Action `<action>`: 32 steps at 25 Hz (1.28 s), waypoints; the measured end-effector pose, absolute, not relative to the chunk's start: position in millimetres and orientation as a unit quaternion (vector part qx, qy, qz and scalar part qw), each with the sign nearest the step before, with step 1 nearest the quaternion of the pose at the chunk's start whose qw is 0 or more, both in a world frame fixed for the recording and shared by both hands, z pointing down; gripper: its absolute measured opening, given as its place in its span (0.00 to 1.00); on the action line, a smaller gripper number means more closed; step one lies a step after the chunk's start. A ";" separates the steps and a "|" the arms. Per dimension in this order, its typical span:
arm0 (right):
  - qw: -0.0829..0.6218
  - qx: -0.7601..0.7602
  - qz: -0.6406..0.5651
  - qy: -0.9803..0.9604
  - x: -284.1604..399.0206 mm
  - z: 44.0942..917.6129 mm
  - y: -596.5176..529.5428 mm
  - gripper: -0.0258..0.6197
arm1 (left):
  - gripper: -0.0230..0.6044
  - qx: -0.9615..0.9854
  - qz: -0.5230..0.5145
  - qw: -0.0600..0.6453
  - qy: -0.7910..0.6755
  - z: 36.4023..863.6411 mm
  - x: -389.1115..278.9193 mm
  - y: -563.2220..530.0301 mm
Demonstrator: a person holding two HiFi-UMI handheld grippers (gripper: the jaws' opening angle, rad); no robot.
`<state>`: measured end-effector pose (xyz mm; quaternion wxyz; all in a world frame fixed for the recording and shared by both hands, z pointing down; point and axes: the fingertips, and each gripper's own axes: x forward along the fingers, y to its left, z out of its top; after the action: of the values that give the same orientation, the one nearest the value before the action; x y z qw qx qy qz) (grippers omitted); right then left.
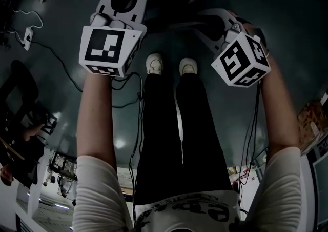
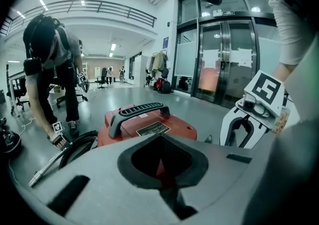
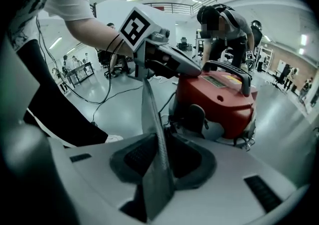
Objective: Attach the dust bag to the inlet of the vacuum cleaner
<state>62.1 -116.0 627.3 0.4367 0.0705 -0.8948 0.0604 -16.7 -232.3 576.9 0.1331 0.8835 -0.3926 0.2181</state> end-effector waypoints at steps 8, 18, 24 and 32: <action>0.427 0.107 0.035 -0.897 67.5 609.2 -118.3 0.20 | 0.04 0.884 0.226 0.128 -0.389 573.9 -12.6 -234.6; 0.303 0.321 0.154 -0.884 95.3 525.3 -168.6 0.08 | 0.04 0.858 0.165 0.175 -0.454 517.8 -38.7 -253.3; 0.261 0.424 0.168 -0.851 110.8 438.3 -185.5 0.04 | 0.04 0.852 0.123 0.168 -0.481 429.8 -39.1 -238.2; 0.149 0.491 0.178 -0.840 121.9 270.2 -151.9 0.04 | 0.04 0.840 0.080 0.155 -0.513 255.3 -35.5 -175.3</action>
<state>121.9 -151.9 270.2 0.1489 0.4912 -0.8395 0.1780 -35.5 -175.3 255.3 0.1545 0.8405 -0.5132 0.0797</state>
